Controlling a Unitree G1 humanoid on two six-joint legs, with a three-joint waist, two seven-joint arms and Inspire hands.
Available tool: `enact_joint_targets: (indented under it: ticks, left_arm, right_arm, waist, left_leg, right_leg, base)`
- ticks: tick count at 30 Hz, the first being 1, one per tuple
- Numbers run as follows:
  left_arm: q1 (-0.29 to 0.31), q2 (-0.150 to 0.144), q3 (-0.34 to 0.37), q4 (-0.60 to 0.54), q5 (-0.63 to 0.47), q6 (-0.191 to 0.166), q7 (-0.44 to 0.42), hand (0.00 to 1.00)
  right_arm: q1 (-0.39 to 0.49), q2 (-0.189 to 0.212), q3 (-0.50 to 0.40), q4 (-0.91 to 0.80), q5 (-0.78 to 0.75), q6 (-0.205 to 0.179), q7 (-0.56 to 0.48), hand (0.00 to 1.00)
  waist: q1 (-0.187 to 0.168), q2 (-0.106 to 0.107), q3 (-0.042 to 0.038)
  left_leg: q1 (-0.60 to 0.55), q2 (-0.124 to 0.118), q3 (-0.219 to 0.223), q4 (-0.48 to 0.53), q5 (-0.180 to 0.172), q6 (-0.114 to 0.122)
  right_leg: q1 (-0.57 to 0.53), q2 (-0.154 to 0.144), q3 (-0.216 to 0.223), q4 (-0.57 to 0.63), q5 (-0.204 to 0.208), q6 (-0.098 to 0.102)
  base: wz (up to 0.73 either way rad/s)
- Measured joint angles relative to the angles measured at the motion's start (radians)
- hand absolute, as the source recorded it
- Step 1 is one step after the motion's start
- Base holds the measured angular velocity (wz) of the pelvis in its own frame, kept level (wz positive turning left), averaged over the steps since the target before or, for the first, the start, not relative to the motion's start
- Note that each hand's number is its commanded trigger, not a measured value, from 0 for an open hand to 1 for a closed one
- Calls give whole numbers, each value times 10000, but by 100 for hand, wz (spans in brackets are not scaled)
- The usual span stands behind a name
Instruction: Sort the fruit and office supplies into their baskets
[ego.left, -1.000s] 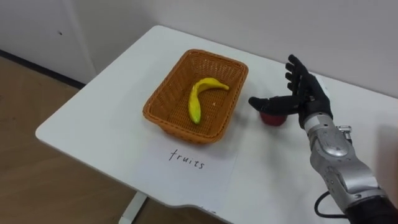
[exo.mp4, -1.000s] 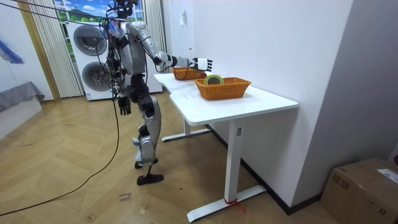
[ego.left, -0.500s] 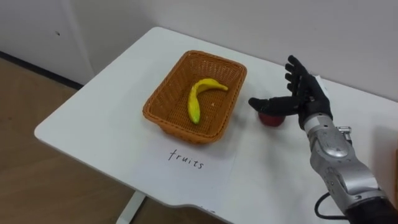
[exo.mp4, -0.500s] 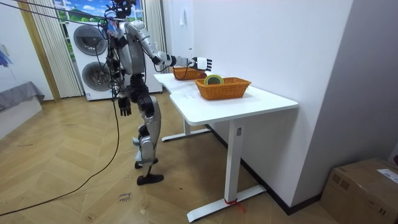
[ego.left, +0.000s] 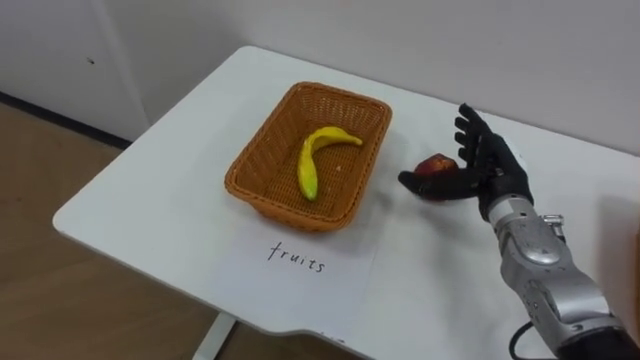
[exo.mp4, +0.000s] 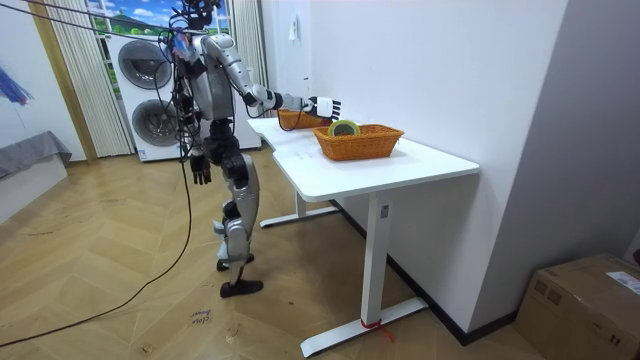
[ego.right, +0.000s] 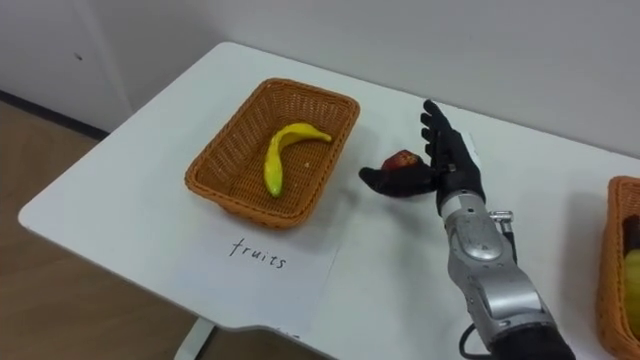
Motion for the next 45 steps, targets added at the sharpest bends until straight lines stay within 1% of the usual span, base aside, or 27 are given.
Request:
enact_joint_targets:
  ticks: [1,10,14,17,21,27,35,37,42,45]
  left_arm:
    - [0,-2,-1,-6,0,-13,0,0]
    - [-7,16,18,0,-1,-88,-1,0]
    - [2,20,23,10,-5,-107,-7,0]
    - [-3,23,18,9,-6,-233,-8,0]
    - [-8,35,17,7,-13,-268,-11,0]
    - [-46,37,11,7,-101,-307,-58,0]
    - [-84,47,-17,8,-208,-440,-104,0]
    - [-87,82,-86,9,-216,-446,-177,0]
    - [-67,101,-87,19,-226,-453,-326,0]
    - [-60,110,-87,18,-451,-455,-401,0]
  right_arm:
    - [2,0,0,117,-184,2,84,0]
    - [1,0,0,520,-1113,1,314,0]
    - [1,0,-3,533,-1164,-4,331,0]
    - [1,-3,-1,757,-1161,-11,474,0]
    - [1,-3,-1,815,-1160,-11,578,0]
    - [0,-3,-3,1115,-1466,-16,877,0]
    - [-5,-5,-2,1516,-1896,-20,963,0]
    - [-7,-8,-3,1568,-1898,-85,961,0]
    - [-7,-9,-3,1581,-1896,-90,967,0]
    - [-7,-10,-3,1602,-1888,-90,966,0]
  waist:
    - [2,-27,-11]
    - [-9,-10,-7]
    - [-20,-45,-2]
    - [-21,-74,3]
    - [-26,-96,35]
    - [-42,-105,33]
    - [-7,-84,42]
    - [3,-97,41]
    - [9,-163,84]
    - [28,-219,107]
  left_leg:
    - [-5,-2,0,0,0,1]
    - [-13,-14,-47,1,-1,2]
    - [-5,-32,-84,7,-1,2]
    - [33,-68,-147,29,-2,6]
    - [32,-88,-206,60,-8,15]
    - [34,-90,-226,85,-9,15]
    - [44,-89,-230,90,-9,15]
    - [44,-90,-236,88,-9,14]
    - [23,-103,-286,103,-9,14]
    - [16,-104,-285,98,-9,13]
  right_leg:
    - [-7,-1,3,-1,-1,1]
    - [12,0,-23,-2,-6,5]
    - [38,-10,-40,-2,-35,10]
    - [104,-25,-57,2,-61,33]
    - [134,-34,-109,5,-70,38]
    - [151,-39,-147,22,-93,37]
    - [164,-45,-159,59,-96,34]
    - [166,-53,-190,61,-100,32]
    - [172,-56,-249,47,-116,32]
    - [171,-55,-251,35,-122,34]
  base:
    - [0]
    - [0]
    - [2]
    - [6]
    - [3]
    - [1]
    - [0]
    - [0]
    - [3]
    - [0]
